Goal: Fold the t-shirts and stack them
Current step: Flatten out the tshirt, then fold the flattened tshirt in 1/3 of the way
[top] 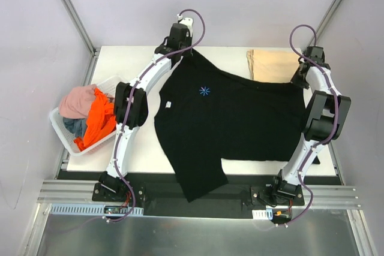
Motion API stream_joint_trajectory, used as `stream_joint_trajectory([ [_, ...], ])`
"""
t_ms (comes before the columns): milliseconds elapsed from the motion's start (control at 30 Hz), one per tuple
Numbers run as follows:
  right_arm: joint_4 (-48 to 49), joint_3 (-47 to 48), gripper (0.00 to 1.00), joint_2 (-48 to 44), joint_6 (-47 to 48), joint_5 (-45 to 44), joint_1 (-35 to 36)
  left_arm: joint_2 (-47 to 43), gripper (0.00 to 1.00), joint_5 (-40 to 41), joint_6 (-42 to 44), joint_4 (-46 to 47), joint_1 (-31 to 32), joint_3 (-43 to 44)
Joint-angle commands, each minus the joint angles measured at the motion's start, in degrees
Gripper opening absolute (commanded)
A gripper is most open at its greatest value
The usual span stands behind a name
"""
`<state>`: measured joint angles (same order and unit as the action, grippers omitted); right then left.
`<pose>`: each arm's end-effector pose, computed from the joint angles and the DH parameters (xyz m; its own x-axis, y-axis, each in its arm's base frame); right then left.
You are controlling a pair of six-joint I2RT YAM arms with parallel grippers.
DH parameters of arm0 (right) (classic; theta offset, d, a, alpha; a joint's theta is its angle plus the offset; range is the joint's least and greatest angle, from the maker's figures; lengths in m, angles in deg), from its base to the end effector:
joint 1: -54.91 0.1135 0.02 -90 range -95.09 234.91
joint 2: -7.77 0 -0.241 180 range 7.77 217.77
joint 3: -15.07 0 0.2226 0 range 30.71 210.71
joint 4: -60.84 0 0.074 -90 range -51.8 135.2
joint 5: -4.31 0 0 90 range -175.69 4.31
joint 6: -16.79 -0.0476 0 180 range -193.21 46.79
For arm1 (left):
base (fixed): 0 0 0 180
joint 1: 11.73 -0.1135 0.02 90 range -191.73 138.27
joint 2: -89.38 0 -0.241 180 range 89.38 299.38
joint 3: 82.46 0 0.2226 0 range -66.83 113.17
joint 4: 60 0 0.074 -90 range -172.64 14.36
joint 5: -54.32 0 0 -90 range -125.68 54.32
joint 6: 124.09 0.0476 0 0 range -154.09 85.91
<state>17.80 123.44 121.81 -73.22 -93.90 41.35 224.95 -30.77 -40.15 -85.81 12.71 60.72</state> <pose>0.4063 -0.1050 0.2206 -0.7304 0.1763 -0.6599 0.3238 0.9400 -0.1072 0.4825 -0.2148 0.2738 -0.3185 0.0292 -0.9475 0.3063 0.9491 -0.0737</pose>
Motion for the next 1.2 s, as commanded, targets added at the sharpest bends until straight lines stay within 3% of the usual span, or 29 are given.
stream_joint_trajectory([
  [0,1.38,4.3,0.04,-1.27,-0.43,3.02,0.03,-2.24,0.0,-2.62,-2.46,4.11,-0.28,2.1],
  [233,0.24,2.73,0.05,-4.08,2.65,3.55,0.03,-9.34,0.0,-2.01,-6.32,4.11,-0.28,-8.09],
  [533,-0.55,-0.09,0.05,-11.28,5.81,3.28,-0.5,-28.49,0.0,-4.64,-17.91,4.2,-0.1,-28.04],
  [867,-0.46,-0.36,0.05,-13.14,7.74,7.68,-2.35,-41.95,0.0,-7.54,-25.83,3.5,1.74,-47.02],
  [1167,-2.13,1.05,0.04,-13.14,9.59,12.07,-3.49,-54.79,0.0,-0.79,-34.36,-1.77,6.49,-59.33],
])
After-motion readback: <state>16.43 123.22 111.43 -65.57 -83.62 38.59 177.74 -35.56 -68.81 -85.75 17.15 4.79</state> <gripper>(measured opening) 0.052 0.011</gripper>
